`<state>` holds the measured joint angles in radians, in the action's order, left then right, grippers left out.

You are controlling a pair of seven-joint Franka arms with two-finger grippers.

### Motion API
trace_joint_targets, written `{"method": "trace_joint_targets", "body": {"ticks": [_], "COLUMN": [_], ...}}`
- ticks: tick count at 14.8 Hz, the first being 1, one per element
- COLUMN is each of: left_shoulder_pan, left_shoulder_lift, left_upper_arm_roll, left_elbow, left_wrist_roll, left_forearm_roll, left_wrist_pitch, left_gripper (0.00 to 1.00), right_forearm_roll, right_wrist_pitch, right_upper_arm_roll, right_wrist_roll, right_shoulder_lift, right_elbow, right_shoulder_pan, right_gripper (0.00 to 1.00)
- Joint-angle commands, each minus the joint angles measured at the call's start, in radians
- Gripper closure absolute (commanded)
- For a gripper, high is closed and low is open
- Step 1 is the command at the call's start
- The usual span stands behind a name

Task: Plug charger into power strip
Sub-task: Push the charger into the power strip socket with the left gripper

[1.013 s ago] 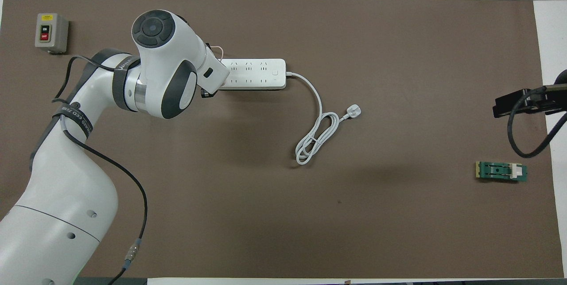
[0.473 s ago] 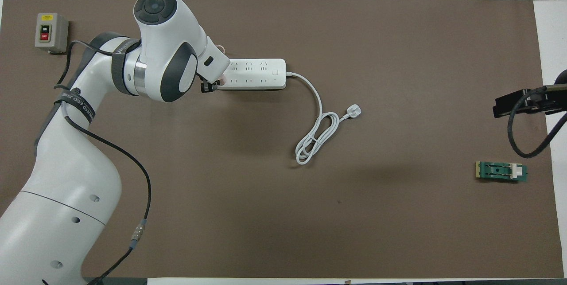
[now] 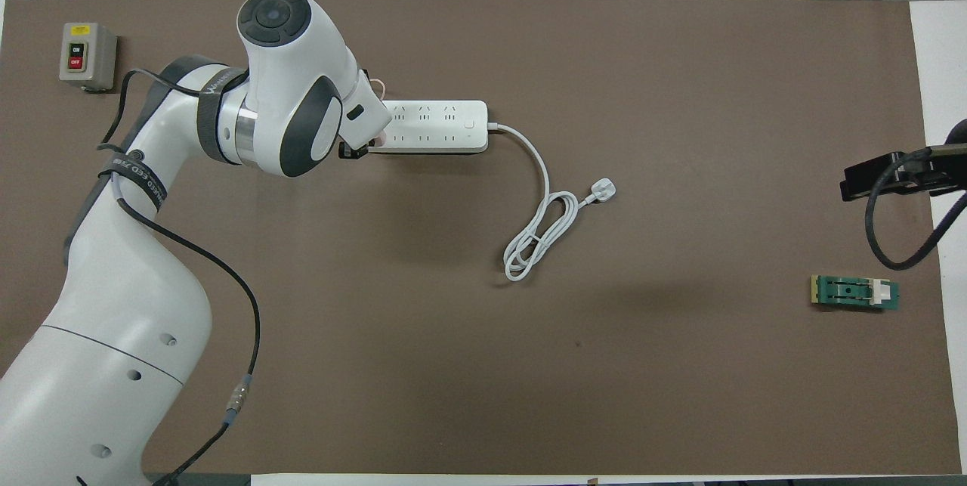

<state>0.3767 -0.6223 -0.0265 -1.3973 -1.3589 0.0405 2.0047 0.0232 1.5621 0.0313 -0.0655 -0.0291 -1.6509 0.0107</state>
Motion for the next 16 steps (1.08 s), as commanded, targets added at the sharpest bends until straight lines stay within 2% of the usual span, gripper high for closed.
{"method": "trace_joint_targets", "body": {"ticks": [1,3,4,5,6,7,16], "left_shoulder_pan": [0.008,0.008,0.007,0.007,0.004,-0.001,-0.018], "left_shoulder_lift": [-0.079,-0.079,-0.079,-0.077,-0.077,-0.077,-0.048], "left_upper_arm_roll": [0.005,0.004,0.004,0.004,0.004,0.002,0.01], "left_elbow": [-0.02,-0.02,-0.019,-0.019,-0.016,-0.011,-0.002], "left_wrist_roll": [-0.037,-0.02,-0.016,-0.008,-0.012,-0.022,-0.017], "left_forearm_roll": [-0.018,-0.016,-0.016,-0.016,-0.016,-0.019,-0.011], "left_wrist_pitch": [0.135,0.131,0.131,0.131,0.131,0.128,0.085], "left_gripper": [1.0,0.98,0.9,0.67,0.12,0.0,0.0], "right_forearm_roll": [0.012,0.012,0.012,0.012,0.012,0.012,0.012], "right_wrist_pitch": [0.009,0.009,0.009,0.009,0.009,0.009,0.009], "right_upper_arm_roll": [-0.013,-0.013,-0.013,-0.013,-0.013,-0.013,-0.013], "right_wrist_roll": [0.016,0.016,0.016,0.016,0.016,0.016,0.016], "right_shoulder_lift": [-0.021,-0.021,-0.021,-0.021,-0.021,-0.021,-0.021], "right_elbow": [-0.023,-0.023,-0.023,-0.024,-0.023,-0.024,-0.023], "right_shoulder_pan": [0.014,0.014,0.012,0.014,0.014,0.012,0.014], "right_gripper": [0.0,0.0,0.0,0.0,0.0,0.0,0.0]}}
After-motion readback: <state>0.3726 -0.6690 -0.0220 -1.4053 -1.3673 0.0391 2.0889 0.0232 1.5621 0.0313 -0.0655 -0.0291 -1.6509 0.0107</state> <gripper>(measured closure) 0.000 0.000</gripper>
